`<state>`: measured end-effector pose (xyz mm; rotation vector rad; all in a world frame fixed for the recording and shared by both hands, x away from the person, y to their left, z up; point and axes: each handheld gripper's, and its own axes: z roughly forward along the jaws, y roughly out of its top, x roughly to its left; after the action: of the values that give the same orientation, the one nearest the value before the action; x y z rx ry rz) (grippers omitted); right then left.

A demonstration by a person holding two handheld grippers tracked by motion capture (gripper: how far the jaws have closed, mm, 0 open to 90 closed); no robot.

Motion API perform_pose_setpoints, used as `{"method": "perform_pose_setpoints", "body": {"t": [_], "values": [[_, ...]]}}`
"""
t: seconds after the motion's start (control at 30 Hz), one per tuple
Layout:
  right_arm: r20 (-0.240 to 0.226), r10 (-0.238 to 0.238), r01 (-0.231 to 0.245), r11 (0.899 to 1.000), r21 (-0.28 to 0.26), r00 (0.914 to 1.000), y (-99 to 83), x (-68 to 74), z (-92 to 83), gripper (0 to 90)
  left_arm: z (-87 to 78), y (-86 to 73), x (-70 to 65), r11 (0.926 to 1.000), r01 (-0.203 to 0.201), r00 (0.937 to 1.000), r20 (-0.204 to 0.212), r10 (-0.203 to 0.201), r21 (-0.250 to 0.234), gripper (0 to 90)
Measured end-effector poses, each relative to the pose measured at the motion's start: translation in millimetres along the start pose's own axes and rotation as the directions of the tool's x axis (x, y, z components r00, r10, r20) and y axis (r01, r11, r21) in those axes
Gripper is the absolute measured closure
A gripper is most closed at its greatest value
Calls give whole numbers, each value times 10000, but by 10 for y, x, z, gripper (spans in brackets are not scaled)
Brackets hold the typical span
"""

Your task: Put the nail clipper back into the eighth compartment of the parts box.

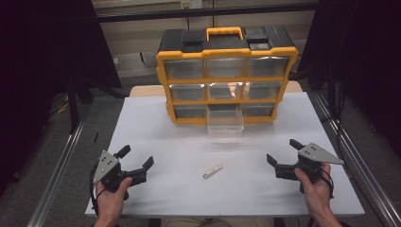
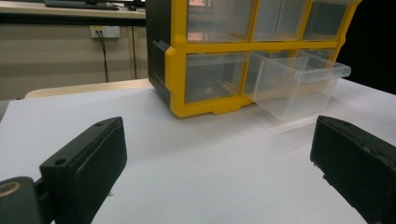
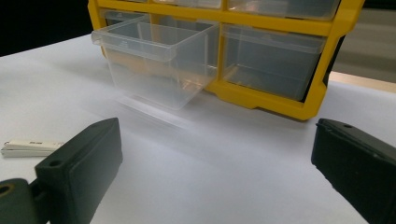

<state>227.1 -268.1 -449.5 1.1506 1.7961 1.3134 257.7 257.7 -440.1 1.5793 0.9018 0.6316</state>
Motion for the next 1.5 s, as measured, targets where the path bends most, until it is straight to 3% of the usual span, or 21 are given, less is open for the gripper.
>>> {"method": "perform_pose_setpoints", "body": {"t": [0.33,0.4,0.47,0.67,0.83,0.93,1.03,1.07,1.3,1.4,1.43,1.47,1.5], "values": [[-382,80,-73,9998,194,9992,-14,31,50,20,-4,-2,8,9999,-44,10000,50,44,135,38],[-407,226,-217,9995,231,9989,-17,40,70,22,2,-6,-4,9998,216,9998,41,-216,46,38],[-463,410,-396,9987,314,9981,-18,52,89,21,0,-7,-6,9997,219,9998,30,-219,49,38],[-1081,476,-406,9970,660,9930,-12,110,142,12,9,-9,-1,9996,270,9996,2,-270,87,40],[-1642,242,-69,9945,1049,9861,17,187,186,11,34,6,2,9989,459,9989,9,-459,70,41],[-1743,90,136,9917,1281,9847,36,228,197,4,18,15,15,9993,387,9992,-132,-387,-14,41],[-1973,-3,284,9898,1395,9803,53,267,226,11,15,18,2,9977,627,9979,-168,-632,-261,41],[-2099,-80,379,9895,1392,9777,59,285,242,11,-6,21,16,9994,347,9992,-179,-349,-93,41],[-2892,-376,881,9826,1635,9565,101,454,345,23,-12,16,13,9998,207,9997,-152,-208,-55,41],[-3462,-256,1054,9712,2138,9378,142,512,393,26,-24,15,10,10000,25,9999,-114,-25,55,41],[-3462,-256,1054,9712,2138,9378,142,512,393,26,-24,15,10,10000,25,9999,-114,-25,55,41],[-3751,-397,1326,9653,2252,9261,178,566,443,32,-19,13,-2,9998,193,9998,-71,-194,-105,41],[-3751,-397,1326,9653,2252,9261,178,566,443,32,-19,13,-2,9998,193,9998,-71,-194,-105,41]]}}
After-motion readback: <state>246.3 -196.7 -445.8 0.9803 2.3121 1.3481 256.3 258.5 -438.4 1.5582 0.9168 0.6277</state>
